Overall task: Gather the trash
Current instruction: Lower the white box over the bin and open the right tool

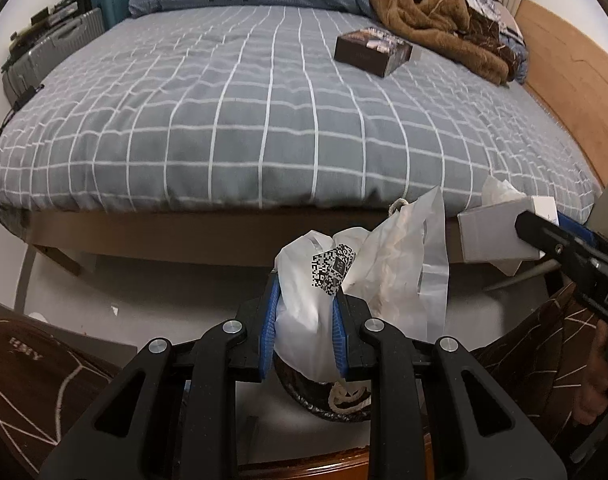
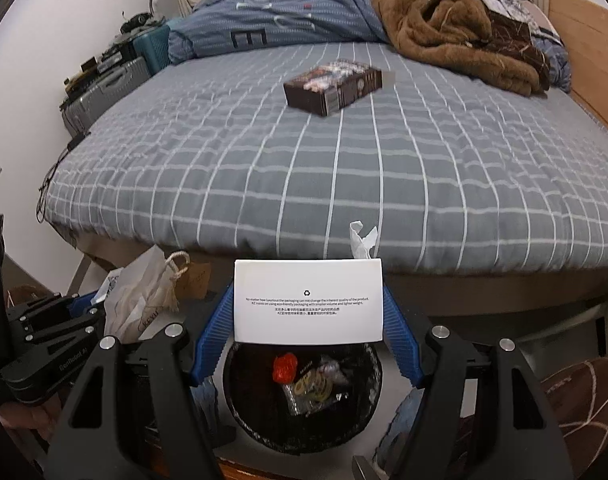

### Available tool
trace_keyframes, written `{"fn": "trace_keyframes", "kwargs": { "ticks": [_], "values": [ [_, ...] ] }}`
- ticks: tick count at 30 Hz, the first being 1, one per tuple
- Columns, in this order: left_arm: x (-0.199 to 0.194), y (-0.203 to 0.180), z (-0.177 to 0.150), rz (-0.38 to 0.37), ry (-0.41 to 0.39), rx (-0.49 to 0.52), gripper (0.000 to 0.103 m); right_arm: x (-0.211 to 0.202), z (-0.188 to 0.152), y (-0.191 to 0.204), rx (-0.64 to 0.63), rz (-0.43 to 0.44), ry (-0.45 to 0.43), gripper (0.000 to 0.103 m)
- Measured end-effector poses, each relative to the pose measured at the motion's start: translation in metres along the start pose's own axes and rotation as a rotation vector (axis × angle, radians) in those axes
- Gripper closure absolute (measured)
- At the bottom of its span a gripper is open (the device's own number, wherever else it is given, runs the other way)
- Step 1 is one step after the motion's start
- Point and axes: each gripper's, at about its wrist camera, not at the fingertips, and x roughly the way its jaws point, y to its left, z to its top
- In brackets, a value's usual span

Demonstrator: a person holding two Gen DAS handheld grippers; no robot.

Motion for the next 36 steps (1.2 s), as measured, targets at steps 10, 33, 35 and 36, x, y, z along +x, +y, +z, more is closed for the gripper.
{"fn": "trace_keyframes", "kwargs": {
  "ticks": [10, 33, 35, 36],
  "values": [
    [0.033, 0.0, -0.013, 0.019, 0.076, 0.014, 0.08, 0.04, -0.022, -0.007, 0.054, 0.014, 0.122, 0.037],
    [0.128, 0.005, -0.027, 0.074, 0.259, 0.022, 0.08, 0.14, -0.058, -0.015, 0.095, -0.022, 0.346, 0.037],
    [0.136, 0.007, -0.028, 0.082, 0.278, 0.012, 0.08, 0.147, -0.06, -0.015, 0.09, -0.024, 0.364, 0.037],
    [0.138, 0.008, -0.031, 0.084, 0.285, 0.007, 0.08, 0.15, -0.063, -0.015, 0.086, -0.025, 0.372, 0.037]
  ]
}}
